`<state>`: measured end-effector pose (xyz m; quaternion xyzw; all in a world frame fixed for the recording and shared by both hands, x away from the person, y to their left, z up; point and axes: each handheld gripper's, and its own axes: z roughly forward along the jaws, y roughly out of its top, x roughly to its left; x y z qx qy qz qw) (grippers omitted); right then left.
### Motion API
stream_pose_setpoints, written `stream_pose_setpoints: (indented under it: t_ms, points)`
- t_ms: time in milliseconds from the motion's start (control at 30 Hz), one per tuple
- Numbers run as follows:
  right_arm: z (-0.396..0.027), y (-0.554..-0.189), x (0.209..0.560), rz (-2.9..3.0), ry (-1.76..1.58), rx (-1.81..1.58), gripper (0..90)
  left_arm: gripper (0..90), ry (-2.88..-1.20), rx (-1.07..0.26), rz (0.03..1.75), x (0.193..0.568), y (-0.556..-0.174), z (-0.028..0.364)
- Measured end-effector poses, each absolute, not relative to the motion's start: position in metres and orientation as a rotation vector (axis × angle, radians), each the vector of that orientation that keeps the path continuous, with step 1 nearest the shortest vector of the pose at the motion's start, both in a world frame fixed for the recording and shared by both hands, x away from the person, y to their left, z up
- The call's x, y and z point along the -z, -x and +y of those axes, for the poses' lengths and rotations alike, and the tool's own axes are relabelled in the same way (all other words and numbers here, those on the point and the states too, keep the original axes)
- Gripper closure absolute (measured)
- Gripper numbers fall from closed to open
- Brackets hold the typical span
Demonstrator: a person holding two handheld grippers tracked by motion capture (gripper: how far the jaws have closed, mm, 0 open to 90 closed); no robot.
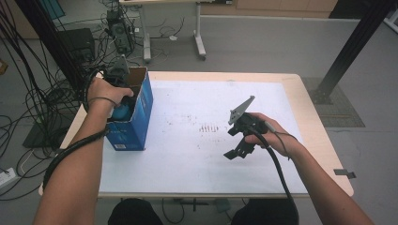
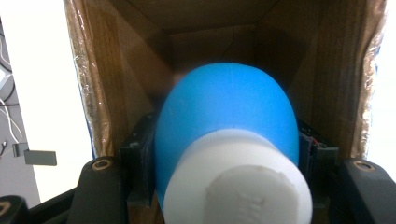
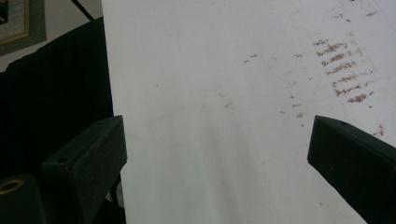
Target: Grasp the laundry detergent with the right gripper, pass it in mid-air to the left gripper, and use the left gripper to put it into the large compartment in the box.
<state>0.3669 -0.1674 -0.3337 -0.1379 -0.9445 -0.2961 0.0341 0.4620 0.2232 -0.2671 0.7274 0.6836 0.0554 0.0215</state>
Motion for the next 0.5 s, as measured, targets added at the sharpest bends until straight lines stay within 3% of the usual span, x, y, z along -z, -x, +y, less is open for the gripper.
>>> stream_pose_setpoints:
  t_ms: [500]
  points:
    - [-0.1672,-0.3668,0.3340,-2.906,0.417,0.910,4.7,37.6,-2.250,-0.173,2.121,0.2670,-0.4611,0.2239]
